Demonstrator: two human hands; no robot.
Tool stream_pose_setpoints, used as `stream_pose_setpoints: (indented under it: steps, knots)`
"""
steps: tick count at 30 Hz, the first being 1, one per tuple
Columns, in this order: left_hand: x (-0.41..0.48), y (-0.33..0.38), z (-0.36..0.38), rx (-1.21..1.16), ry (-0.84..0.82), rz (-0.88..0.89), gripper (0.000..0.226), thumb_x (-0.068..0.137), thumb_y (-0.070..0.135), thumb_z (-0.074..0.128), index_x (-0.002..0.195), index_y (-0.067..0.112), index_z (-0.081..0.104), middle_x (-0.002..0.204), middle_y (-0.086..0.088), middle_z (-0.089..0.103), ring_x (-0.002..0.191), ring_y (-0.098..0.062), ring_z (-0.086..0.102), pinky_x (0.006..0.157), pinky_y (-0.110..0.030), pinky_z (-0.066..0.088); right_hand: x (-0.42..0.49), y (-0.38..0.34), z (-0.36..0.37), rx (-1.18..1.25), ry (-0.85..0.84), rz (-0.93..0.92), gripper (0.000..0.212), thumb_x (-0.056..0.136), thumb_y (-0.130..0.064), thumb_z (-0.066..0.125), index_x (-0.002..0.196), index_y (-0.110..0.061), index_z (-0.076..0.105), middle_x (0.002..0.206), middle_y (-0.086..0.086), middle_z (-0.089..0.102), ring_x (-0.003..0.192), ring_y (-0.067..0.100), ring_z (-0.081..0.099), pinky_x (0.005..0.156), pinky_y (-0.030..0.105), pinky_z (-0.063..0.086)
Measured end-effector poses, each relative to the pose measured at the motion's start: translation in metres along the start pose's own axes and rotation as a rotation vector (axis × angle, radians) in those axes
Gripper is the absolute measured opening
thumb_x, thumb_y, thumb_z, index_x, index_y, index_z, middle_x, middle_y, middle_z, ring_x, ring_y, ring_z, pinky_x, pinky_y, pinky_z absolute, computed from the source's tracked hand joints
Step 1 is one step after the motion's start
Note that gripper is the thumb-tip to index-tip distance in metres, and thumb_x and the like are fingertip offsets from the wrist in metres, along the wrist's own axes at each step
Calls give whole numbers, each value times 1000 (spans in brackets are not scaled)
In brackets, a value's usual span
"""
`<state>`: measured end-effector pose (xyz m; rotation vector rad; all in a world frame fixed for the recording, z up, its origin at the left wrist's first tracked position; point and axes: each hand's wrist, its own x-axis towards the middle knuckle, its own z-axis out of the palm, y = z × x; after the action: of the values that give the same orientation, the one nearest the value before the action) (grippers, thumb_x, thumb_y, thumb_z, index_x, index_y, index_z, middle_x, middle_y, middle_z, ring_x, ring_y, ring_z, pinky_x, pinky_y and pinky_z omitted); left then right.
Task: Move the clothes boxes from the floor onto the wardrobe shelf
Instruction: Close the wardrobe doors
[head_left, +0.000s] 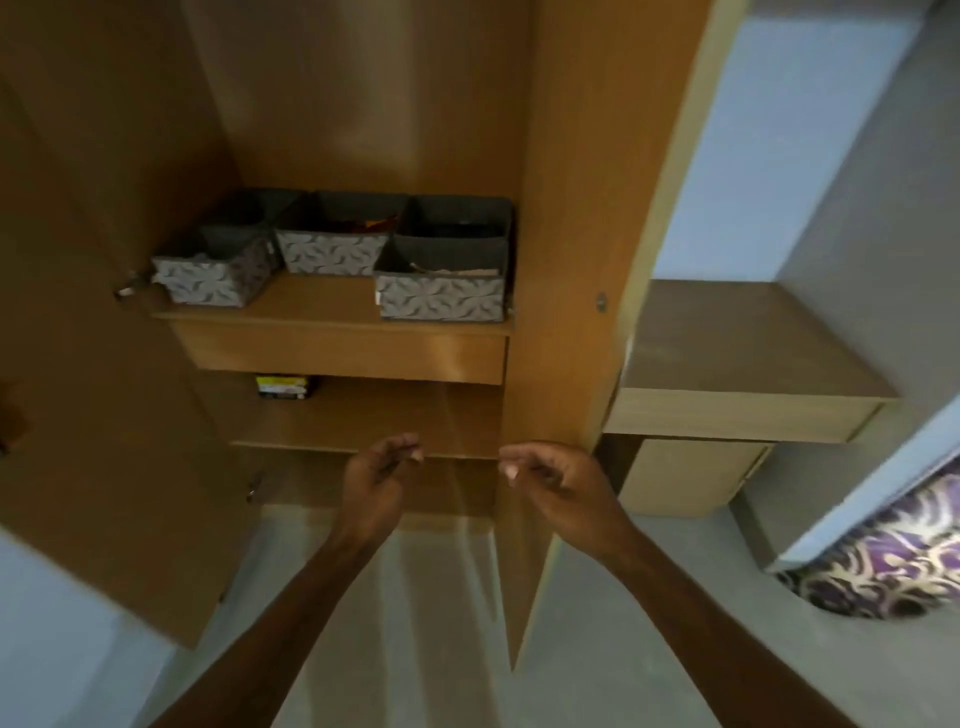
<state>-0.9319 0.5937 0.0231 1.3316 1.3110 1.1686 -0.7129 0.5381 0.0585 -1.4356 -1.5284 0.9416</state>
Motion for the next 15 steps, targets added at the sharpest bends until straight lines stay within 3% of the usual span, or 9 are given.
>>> stream_pose_setpoints:
  steps: [4,6,8,12,15]
  knots:
    - [1,38,53,-20,-84,108,22,90,8,63,110,15,66,101,1,71,94,-7,67,75,-12,49,-19,0,-56,-45,215,-95,13,89,-22,64,97,-22,74,93,-10,73,87,2,67,79,18,52]
    - [-3,58,76,-34,-136,168,23,91,8,62,112,16,66,105,3,70,97,-6,66,78,-15,50,-21,1,-78,-34,400,-122,11,88,-17,64,85,-18,74,81,-7,73,77,4,67,70,18,51]
    - [-8,74,94,-16,-188,234,25,92,10,61,115,17,64,109,6,69,100,-3,64,81,-17,52,-16,3,-94,15,524,-96,11,89,-19,62,88,-17,73,81,-4,72,77,10,67,70,28,55]
    - [-18,97,116,44,-226,310,30,92,20,61,121,23,61,116,12,65,103,-4,63,81,-21,55,8,0,-103,-19,443,-60,25,93,-19,55,116,-21,65,108,-7,69,97,7,64,88,35,56]
    - [-27,106,124,9,-224,315,30,91,20,62,121,25,61,114,15,66,98,-6,65,73,-20,57,23,-4,-96,-92,357,-121,28,94,-15,53,119,-19,64,110,-5,69,99,9,63,90,37,55]
